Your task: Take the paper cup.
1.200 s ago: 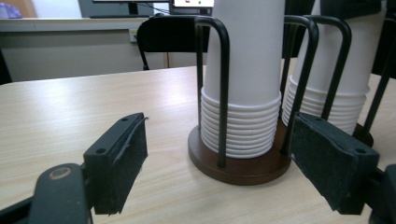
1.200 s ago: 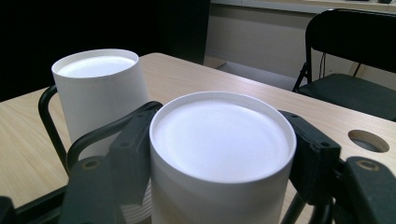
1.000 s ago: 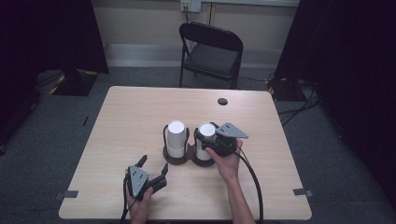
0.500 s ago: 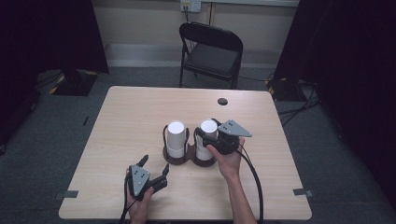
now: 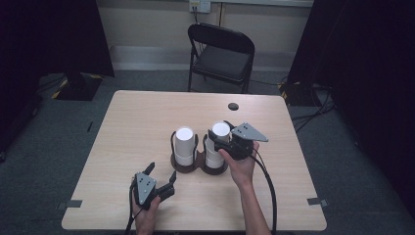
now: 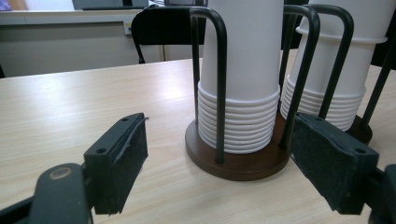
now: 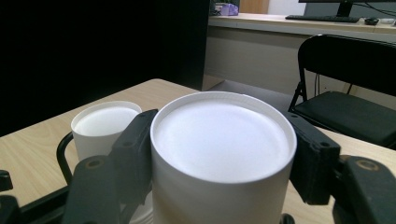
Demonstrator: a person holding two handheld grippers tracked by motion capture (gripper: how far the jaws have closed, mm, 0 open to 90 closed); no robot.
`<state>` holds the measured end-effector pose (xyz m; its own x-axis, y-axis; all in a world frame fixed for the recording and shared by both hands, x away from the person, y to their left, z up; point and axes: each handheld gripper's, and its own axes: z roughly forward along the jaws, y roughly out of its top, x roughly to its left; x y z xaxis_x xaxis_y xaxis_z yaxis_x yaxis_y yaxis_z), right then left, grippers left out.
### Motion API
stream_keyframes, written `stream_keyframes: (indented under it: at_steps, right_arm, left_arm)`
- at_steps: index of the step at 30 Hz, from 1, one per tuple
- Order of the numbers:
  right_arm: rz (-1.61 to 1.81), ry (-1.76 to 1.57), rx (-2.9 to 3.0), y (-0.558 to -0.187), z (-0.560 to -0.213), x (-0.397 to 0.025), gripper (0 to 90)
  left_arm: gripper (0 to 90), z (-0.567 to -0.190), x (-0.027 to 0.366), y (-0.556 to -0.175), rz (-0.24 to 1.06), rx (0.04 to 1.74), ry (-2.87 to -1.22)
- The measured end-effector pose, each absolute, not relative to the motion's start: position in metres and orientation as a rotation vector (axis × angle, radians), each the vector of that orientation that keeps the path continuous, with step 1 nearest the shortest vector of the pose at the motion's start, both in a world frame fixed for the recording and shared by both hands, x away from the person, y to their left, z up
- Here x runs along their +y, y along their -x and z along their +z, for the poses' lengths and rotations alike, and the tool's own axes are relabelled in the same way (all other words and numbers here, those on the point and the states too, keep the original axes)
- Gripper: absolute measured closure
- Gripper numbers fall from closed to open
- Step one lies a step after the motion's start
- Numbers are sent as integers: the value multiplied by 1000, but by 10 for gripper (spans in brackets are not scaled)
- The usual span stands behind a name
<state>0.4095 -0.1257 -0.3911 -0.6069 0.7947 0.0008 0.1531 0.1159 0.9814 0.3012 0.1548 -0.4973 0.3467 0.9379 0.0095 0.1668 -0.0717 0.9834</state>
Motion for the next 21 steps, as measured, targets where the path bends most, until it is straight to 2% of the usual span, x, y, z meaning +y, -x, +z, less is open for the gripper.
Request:
stream_keyframes:
  at_steps: [21]
  right_arm:
    - [1571,-922,1812,-406,-372,-129,336]
  left_arm:
    - [187,-497,153,-301,891,1041,-1524]
